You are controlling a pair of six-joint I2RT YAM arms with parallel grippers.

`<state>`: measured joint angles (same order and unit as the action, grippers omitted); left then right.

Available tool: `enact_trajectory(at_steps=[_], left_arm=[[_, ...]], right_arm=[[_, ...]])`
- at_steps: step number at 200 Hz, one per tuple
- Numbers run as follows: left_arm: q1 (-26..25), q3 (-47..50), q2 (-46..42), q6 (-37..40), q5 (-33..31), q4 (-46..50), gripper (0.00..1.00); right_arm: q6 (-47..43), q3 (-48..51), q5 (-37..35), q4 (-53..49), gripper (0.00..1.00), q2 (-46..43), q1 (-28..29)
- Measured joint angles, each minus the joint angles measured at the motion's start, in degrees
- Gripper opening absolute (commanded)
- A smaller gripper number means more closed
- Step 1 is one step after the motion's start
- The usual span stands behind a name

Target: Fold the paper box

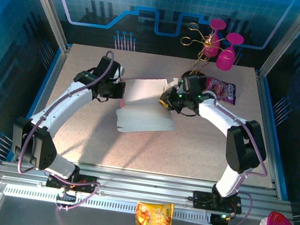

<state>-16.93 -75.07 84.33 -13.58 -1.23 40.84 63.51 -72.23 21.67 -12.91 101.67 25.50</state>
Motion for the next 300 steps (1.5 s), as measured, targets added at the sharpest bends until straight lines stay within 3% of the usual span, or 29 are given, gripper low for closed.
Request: enact_trajectory(at_steps=[19, 46, 89, 125, 152, 198, 252, 300], left_arm=[[0.00, 0.00, 0.09, 0.00, 0.00, 0.04, 0.00], [0.07, 0.00, 0.11, 0.02, 0.04, 0.07, 0.00], [1.31, -0.13, 0.11, 0.50, 3.04, 0.00, 0.00], [2.95, -1.14, 0.17, 1.73, 7.23, 0.87, 0.00], [4.33, -2.78, 0.76, 2.71, 11.06, 2.19, 0.00], [4.90, -3.58, 2.32, 3.67, 15.30, 3.61, 0.00], [4.90, -3.67, 2.75, 3.67, 16.79, 4.02, 0.00], [4.90, -4.35, 3.02, 3.63, 17.27, 4.37, 0.00]], right_arm=[[-0.72, -0.68, -0.02, -1.22, 0.25, 0.11, 0.00], [-3.54, -2.16, 0.13, -1.90, 0.37, 0.07, -0.07], [-14.43, -2.40, 4.63, -0.13, 0.52, -6.23, -3.56], [-21.84, -0.42, 7.54, 3.45, 0.48, -16.63, -13.55], [-28.33, 0.55, 8.00, 3.34, 0.48, -17.75, -18.43], [-41.11, 1.33, 8.57, -3.28, 0.52, -15.28, -16.74], [-48.02, -0.33, 8.37, -7.28, 0.50, -10.71, -14.78], [-51.28, -2.99, 5.07, -9.77, 0.28, -8.63, -11.41]])
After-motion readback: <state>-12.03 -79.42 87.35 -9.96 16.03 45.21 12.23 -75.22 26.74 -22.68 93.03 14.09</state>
